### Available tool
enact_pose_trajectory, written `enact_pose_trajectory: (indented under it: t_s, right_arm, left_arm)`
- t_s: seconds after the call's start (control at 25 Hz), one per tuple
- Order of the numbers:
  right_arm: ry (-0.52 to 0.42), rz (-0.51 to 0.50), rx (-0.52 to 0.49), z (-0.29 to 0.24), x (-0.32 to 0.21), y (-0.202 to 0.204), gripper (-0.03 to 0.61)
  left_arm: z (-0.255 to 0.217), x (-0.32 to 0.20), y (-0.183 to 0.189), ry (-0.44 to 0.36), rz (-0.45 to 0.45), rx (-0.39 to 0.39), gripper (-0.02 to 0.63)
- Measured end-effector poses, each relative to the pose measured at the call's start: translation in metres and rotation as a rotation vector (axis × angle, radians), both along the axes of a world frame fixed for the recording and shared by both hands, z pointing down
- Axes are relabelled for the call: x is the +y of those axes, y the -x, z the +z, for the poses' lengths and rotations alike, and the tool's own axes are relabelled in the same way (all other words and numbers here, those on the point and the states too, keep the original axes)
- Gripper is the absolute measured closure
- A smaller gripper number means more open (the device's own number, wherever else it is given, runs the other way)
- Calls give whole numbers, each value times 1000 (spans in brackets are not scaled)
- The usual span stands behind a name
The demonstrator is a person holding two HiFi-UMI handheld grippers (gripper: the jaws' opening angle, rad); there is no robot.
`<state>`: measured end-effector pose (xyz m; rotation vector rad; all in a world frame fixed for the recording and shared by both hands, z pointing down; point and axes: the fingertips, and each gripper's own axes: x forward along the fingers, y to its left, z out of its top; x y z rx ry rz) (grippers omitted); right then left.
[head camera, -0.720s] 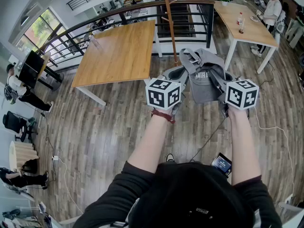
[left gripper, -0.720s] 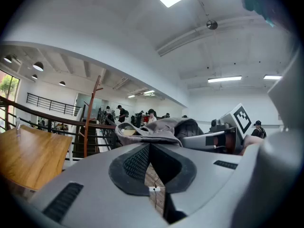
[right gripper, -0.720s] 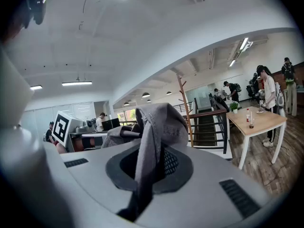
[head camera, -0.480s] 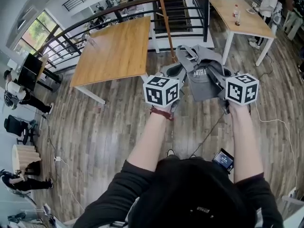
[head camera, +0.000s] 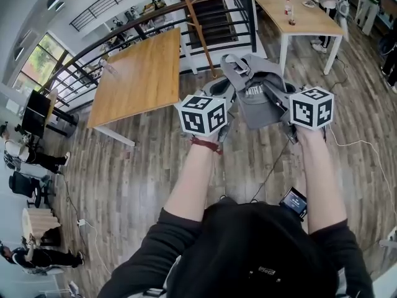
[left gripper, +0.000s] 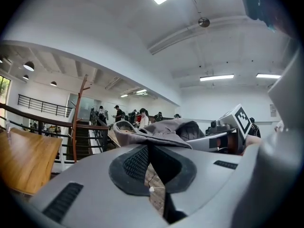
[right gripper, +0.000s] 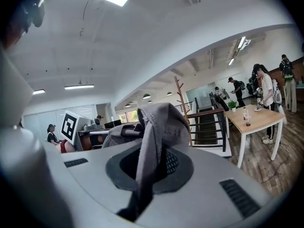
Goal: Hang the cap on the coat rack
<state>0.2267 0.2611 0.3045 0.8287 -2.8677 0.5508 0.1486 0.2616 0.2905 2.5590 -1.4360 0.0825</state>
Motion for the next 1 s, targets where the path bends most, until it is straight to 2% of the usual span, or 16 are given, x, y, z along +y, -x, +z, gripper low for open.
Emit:
enact_pose_trajectory:
  t_s: [0.24,0.4,0.52,0.76,1.0]
  right_arm:
    - [22,-20,-21,8,4,-16,558]
    - [24,-43,-6,7,-1,-22,558]
    - [14,-37,2,0,-10,-38,558]
    - [20,-29,16,2,-16,-46,558]
    - [27,-23,30,9,-38,-35,558]
  left_arm:
    - [2,-2,-19,8,36,-19,616]
    - [6,-4,-24,25,21,-105,617]
    - [-1,-17,-39,8,43,-78,617]
    - [1,-30,-49,8,47,-52,615]
    - [7,-55,-38,12,51,-30,615]
